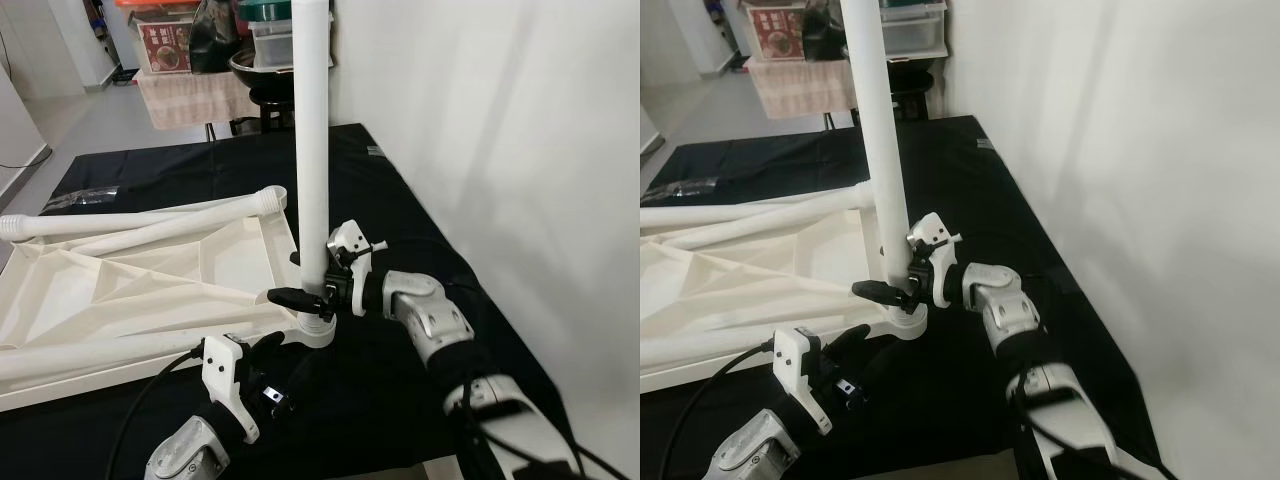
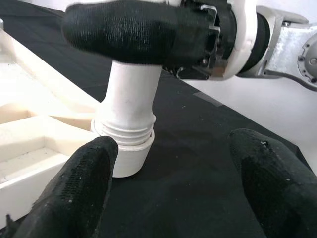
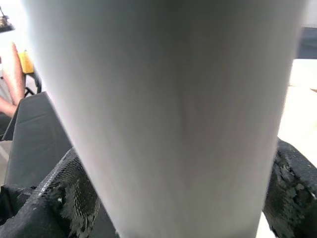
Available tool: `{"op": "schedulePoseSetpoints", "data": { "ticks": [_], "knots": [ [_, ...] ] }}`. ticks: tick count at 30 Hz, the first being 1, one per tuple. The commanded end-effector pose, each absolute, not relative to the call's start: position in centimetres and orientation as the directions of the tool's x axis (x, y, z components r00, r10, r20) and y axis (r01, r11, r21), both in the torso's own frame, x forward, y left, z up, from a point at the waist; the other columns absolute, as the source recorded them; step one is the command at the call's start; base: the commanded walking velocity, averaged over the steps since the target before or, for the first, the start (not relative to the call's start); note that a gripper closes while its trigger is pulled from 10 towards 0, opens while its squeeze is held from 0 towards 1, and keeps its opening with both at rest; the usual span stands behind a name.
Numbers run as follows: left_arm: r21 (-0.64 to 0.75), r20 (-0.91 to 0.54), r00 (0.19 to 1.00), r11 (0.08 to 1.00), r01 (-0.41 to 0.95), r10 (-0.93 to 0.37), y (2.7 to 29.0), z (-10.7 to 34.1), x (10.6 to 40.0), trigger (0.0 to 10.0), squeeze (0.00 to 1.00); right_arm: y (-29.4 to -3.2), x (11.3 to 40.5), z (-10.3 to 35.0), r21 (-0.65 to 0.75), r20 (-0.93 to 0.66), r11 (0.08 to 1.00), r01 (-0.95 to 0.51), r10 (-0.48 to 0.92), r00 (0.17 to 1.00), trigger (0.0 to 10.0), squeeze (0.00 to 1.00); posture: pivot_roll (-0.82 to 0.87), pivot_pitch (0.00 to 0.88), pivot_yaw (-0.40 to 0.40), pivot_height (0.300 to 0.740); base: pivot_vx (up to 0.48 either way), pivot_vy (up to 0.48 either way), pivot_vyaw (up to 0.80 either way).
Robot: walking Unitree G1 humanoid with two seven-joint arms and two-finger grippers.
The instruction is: Building children table
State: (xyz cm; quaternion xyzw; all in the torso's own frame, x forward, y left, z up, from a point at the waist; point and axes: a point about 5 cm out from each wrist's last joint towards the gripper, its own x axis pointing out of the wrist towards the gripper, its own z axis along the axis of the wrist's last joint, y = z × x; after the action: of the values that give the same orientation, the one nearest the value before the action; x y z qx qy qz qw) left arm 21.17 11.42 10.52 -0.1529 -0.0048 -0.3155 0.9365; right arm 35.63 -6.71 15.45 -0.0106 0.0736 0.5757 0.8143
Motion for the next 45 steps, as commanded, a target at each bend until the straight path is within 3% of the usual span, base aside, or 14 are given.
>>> {"op": "schedulePoseSetpoints", "data": {
  "ticks": [1,2,3,5,6,19,23,24,35,36,37,38,40,45],
  "knots": [
    [-0.276,0.085,0.806,0.764,0.583,-0.585,11.5,10.2,21.1,10.0,0.0,-5.9,35.8,15.8,0.05,-0.141,0.309,-0.95,0.944,0.3,10.0,0.0,0.06,0.0,-0.015,0.74,0.0,0.0,0.0],
    [-0.276,0.084,0.807,0.764,0.583,-0.585,11.5,10.2,21.1,10.0,0.0,-5.9,36.1,15.9,0.051,-0.15,0.319,-0.946,0.939,0.308,10.0,0.0,0.06,0.0,-0.016,0.74,0.0,0.0,0.0],
    [-0.276,0.084,0.806,0.764,0.583,-0.585,11.5,10.2,21.1,10.0,0.0,-6.1,36.2,15.9,0.056,-0.157,0.322,-0.945,0.938,0.311,4.7,0.0,0.07,0.0,-0.016,0.74,0.0,0.0,0.0],
    [-0.276,0.084,0.806,0.764,0.583,-0.585,11.5,10.2,21.1,10.0,0.0,-6.1,36.2,15.9,0.056,-0.157,0.322,-0.945,0.938,0.311,4.7,0.0,0.07,0.0,-0.016,0.74,0.0,0.0,0.0],
    [-0.276,0.084,0.806,0.764,0.584,-0.586,11.4,10.2,21.1,10.0,0.0,-6.3,36.4,15.8,0.065,-0.165,0.328,-0.942,0.935,0.314,0.0,0.0,0.07,0.0,-0.017,0.74,0.0,0.0,0.0],
    [-0.282,0.086,0.804,0.759,0.587,-0.589,11.3,10.2,20.9,10.0,0.0,-8.5,36.3,14.4,0.075,-0.198,0.36,-0.93,0.919,0.34,0.0,0.0,0.05,0.0,-0.009,0.74,0.0,0.0,0.0],
    [-0.284,0.088,0.803,0.758,0.587,-0.589,11.4,10.3,20.7,10.0,0.0,-9.7,36.2,12.7,0.047,-0.235,0.55,-0.834,0.818,0.526,0.0,0.0,0.03,0.0,-0.013,0.74,0.0,0.0,0.0],
    [-0.284,0.088,0.804,0.758,0.586,-0.588,11.5,10.3,20.6,10.0,0.0,-10.4,36.6,11.7,0.041,-0.222,0.822,-0.567,0.561,0.797,0.0,0.0,0.02,0.0,-0.01,0.74,0.0,0.0,0.0],
    [-0.301,0.085,0.791,0.741,0.6,-0.605,11.7,10.4,20.8,10.0,0.0,-8.3,32.7,9.9,0.022,-0.264,0.839,-0.544,0.529,0.806,0.0,0.0,0.0,0.0,0.005,0.74,0.0,0.0,0.0],
    [-0.3,0.088,0.797,0.747,0.593,-0.598,11.7,10.4,20.8,10.0,0.0,-8.1,32.8,10.0,0.037,-0.267,0.816,-0.577,0.564,0.781,10.0,0.37,0.0,0.0,0.003,0.74,0.0,0.0,0.0],
    [-0.3,0.088,0.797,0.747,0.593,-0.598,11.7,10.4,20.8,10.0,0.0,-8.1,32.8,10.0,0.037,-0.267,0.816,-0.577,0.564,0.781,10.0,0.37,0.0,0.0,0.003,0.74,0.0,0.0,0.0],
    [-0.298,0.091,0.803,0.753,0.587,-0.589,11.7,10.4,20.8,10.0,0.0,-7.9,33.0,10.3,0.046,-0.261,0.798,-0.6,0.59,0.764,10.0,0.8,0.0,0.0,0.003,0.74,0.0,0.0,0.0],
    [-0.297,0.092,0.806,0.756,0.583,-0.585,11.6,10.4,20.9,10.0,0.0,-7.7,33.3,10.7,0.052,-0.245,0.775,-0.63,0.621,0.744,10.0,1.0,0.01,0.0,0.0,0.74,0.0,0.0,0.0],
    [-0.297,0.092,0.804,0.754,0.585,-0.588,11.6,10.4,21.0,10.0,0.0,-6.8,34.5,14.6,0.012,-0.118,0.603,-0.798,0.793,0.597,10.0,1.0,0.01,0.0,-0.001,0.74,0.0,0.0,0.0]
  ]
}}
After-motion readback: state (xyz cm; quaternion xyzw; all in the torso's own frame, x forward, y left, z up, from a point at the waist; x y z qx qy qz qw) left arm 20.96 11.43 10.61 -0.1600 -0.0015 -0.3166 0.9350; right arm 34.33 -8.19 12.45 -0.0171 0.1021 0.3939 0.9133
